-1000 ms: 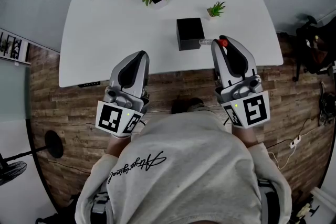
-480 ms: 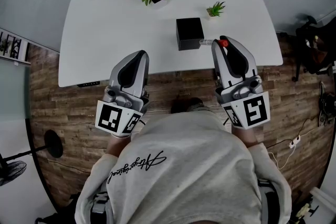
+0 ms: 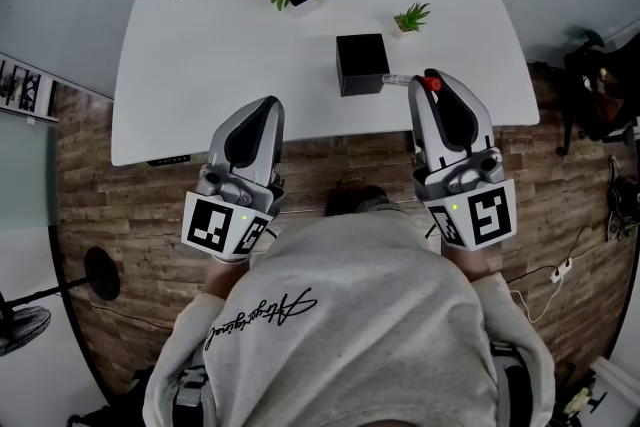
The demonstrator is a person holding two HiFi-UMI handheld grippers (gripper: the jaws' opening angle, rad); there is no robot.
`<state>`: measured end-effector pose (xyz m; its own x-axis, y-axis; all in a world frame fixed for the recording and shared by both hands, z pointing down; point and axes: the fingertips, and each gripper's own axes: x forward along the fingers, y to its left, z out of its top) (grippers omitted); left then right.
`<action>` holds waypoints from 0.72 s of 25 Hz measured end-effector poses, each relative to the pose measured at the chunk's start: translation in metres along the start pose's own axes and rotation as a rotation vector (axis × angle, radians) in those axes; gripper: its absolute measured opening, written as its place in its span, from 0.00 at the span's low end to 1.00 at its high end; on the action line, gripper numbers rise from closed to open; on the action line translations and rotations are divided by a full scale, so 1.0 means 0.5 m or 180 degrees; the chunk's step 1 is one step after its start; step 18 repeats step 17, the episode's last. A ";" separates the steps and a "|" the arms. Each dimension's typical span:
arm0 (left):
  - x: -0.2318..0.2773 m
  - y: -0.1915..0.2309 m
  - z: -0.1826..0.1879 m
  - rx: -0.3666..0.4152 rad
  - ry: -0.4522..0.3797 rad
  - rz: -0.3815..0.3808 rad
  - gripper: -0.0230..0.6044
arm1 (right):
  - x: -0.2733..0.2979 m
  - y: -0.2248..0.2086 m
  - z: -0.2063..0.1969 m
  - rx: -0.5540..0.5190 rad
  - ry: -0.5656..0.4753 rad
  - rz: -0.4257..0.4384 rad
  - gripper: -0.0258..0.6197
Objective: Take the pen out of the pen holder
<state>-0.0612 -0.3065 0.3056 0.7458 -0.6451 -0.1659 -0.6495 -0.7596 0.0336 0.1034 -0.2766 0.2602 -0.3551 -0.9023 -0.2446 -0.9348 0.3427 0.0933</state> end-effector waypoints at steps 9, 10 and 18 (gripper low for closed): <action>0.001 -0.007 0.002 0.0004 -0.0007 -0.0029 0.02 | -0.004 -0.001 0.004 -0.0011 -0.0014 -0.0009 0.13; 0.001 -0.008 0.001 0.0006 -0.0004 -0.0029 0.02 | -0.003 -0.001 0.005 -0.0012 -0.0021 -0.0011 0.13; -0.002 -0.004 -0.001 0.0009 0.0002 -0.0024 0.02 | -0.002 0.001 0.002 -0.0009 -0.0024 -0.0005 0.13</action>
